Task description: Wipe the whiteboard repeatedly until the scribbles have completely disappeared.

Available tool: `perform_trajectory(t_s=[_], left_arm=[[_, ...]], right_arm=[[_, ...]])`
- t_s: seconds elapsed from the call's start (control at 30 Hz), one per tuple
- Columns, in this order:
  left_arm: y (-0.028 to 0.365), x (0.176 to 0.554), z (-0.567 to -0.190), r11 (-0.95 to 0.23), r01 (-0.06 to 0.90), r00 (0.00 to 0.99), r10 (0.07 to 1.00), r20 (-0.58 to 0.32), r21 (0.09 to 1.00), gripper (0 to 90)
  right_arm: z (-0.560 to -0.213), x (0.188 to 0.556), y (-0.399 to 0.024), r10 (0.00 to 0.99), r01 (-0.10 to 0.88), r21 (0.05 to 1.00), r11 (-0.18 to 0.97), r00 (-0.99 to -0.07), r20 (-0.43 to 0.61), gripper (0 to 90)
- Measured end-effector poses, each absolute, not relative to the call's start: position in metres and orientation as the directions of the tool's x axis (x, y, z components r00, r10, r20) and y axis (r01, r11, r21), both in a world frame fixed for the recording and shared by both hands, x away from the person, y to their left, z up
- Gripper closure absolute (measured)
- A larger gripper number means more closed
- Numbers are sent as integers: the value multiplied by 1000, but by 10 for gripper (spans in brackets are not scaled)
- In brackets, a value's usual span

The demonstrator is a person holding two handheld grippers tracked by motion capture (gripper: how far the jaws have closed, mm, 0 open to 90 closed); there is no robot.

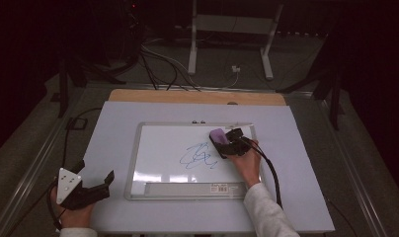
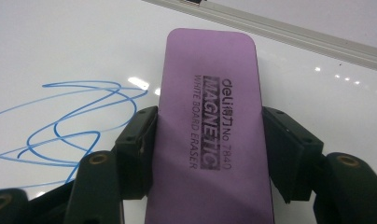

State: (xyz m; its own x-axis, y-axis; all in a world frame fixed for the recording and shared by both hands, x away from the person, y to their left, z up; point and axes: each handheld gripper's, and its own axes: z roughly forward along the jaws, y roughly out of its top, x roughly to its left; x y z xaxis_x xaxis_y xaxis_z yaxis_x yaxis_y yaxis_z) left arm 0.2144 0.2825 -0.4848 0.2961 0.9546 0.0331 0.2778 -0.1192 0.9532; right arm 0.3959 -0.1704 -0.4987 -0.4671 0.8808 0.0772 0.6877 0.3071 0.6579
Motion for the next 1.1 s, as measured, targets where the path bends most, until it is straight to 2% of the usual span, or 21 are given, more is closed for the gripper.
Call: perform_trajectory(t_s=[0.43,0.8,1.0,1.1], left_arm=[[281,214,-484,-119,275,296,955,34,954,12],[280,214,-484,-121,275,297,954,36,954,12],[280,213,-483,-118,274,294,955,34,955,12],[279,213,-483,-123,273,296,954,39,954,12]], right_arm=[[-500,393,-164,879,672,653,348,-476,21,406],[-501,379,-156,853,633,652,418,-520,-41,406],[-500,371,-155,838,626,646,436,-545,-36,397],[-500,372,-157,836,640,655,401,-549,24,327]])
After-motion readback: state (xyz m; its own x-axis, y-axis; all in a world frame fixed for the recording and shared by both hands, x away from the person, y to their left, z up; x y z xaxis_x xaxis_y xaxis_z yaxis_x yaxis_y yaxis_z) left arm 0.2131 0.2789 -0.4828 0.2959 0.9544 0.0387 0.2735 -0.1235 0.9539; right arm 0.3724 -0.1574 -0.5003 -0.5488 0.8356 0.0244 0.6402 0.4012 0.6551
